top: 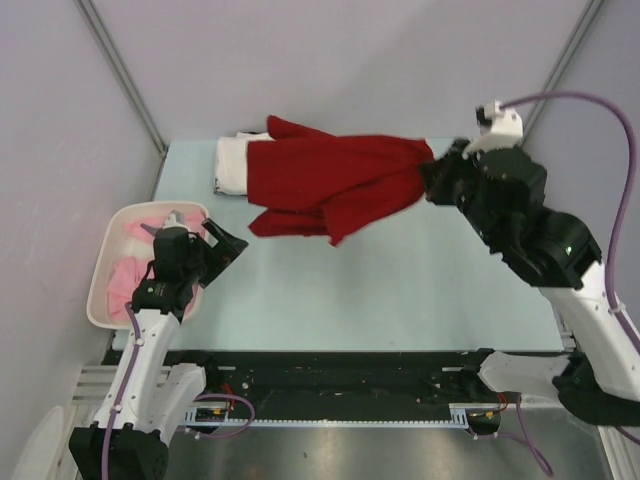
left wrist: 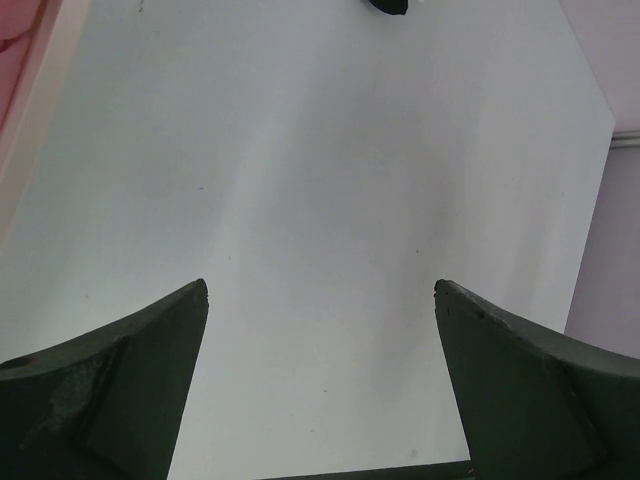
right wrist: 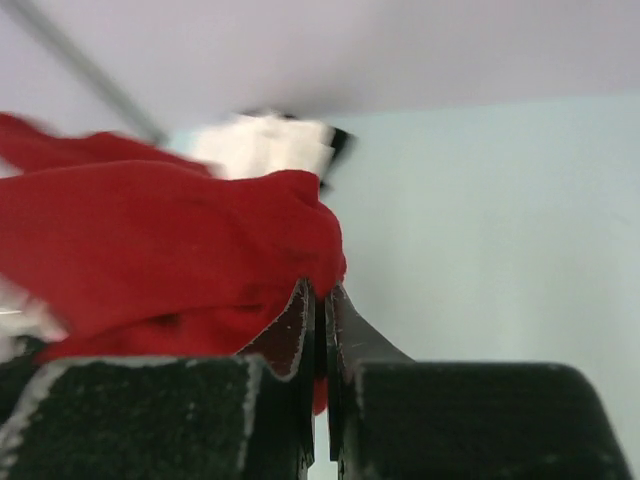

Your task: Fold and stack the t-shirts

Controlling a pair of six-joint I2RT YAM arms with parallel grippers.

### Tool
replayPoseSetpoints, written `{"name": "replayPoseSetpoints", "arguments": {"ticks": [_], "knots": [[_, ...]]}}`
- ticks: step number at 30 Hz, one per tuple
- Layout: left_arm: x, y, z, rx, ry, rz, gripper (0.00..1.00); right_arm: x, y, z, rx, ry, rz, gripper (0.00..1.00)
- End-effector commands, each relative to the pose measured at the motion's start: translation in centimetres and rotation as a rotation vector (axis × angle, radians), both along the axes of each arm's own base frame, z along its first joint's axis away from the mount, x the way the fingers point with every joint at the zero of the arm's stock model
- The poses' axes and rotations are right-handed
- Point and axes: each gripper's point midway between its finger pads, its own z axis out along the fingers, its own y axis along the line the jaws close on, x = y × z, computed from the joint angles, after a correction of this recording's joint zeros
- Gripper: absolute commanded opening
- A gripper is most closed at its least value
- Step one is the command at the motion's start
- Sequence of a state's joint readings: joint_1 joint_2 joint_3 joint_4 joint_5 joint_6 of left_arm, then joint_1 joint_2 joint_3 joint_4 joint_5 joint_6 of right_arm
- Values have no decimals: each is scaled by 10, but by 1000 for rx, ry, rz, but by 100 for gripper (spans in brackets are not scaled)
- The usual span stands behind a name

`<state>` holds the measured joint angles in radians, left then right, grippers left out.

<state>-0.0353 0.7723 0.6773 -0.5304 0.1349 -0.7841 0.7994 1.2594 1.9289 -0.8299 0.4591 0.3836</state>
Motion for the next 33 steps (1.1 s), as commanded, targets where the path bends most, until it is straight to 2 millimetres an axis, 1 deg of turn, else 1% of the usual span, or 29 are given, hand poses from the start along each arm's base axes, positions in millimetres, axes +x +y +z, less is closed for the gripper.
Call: {"name": "replayPoseSetpoints", "arguments": {"ticks": [1, 2, 3, 4, 5, 6, 8, 10, 11, 12, 13, 14, 15, 17, 18, 19, 20, 21, 22, 23, 24, 25, 26, 27, 28, 29, 31, 32, 33], "knots": [[8, -6, 21, 2, -82, -45, 100, -3, -98, -159, -272, 302, -336, 16], [8, -6, 20, 7, -82, -49, 100, -6, -114, -182, -278, 344, -392, 39], [7, -6, 19, 6, -80, -49, 100, -8, -130, -203, -284, 389, -444, 83], [9, -6, 20, 5, -91, -51, 100, -15, -152, -233, -297, 456, -514, 99], [9, -7, 17, 1, -86, -52, 100, -17, -156, -242, -294, 479, -517, 100], [9, -8, 15, -7, -80, -56, 100, -18, -159, -244, -294, 479, -519, 100], [10, -13, 14, -31, -81, -72, 100, -20, -158, -238, -284, 451, -496, 100], [11, -22, 13, -51, -84, -100, 100, -16, -152, -226, -250, 406, -465, 100], [11, -25, 12, -55, -81, -103, 100, -17, -144, -224, -228, 406, -423, 100], [10, -32, 11, -45, -82, -120, 100, -14, -132, -221, -206, 395, -367, 100], [9, -37, 9, -40, -77, -129, 100, -12, -120, -224, -194, 410, -308, 99], [9, -41, 7, -40, -69, -132, 100, -13, -91, -229, -163, 437, -181, 100], [6, -51, 4, -28, -64, -159, 100, -14, -75, -233, -165, 454, -112, 100], [3, -60, -6, -25, -36, -166, 100, -23, -39, -241, -159, 484, 18, 100], [-1, -71, -9, -27, -33, -204, 99, -30, -12, -252, -192, 512, 99, 100], [0, -77, -13, -32, -27, -206, 100, -35, 2, -258, -209, 524, 141, 100], [-1, -81, -20, -32, -10, -216, 99, -38, 14, -265, -220, 543, 169, 100], [-6, -92, -24, -34, -2, -255, 99, -45, 31, -285, -257, 589, 214, 100], [-5, -97, -26, -34, 0, -260, 99, -46, 39, -297, -268, 616, 233, 99], [-5, -101, -34, -22, 31, -267, 99, -46, 51, -303, -256, 622, 261, 94], [-6, -104, -37, -16, 40, -277, 99, -48, 56, -317, -267, 649, 278, 90], [-6, -104, -38, -16, 46, -272, 99, -50, 67, -336, -287, 694, 306, 87], [-6, -102, -40, -12, 46, -260, 98, -48, 76, -339, -278, 687, 319, 81], [-6, -101, -40, -11, 44, -254, 99, -48, 81, -347, -291, 699, 329, 79], [-7, -99, -41, -4, 43, -247, 99, -50, 88, -360, -315, 717, 342, 76], [-7, -98, -40, 0, 40, -245, 99, -48, 93, -365, -315, 723, 349, 73], [-9, -97, -37, 6, 33, -253, 100, -49, 100, -376, -322, 743, 365, 70], [-9, -96, -36, 7, 34, -254, 100, -47, 103, -389, -339, 763, 361, 70], [-9, -96, -35, 10, 30, -257, 100, -46, 104, -393, -347, 767, 363, 70]]}}
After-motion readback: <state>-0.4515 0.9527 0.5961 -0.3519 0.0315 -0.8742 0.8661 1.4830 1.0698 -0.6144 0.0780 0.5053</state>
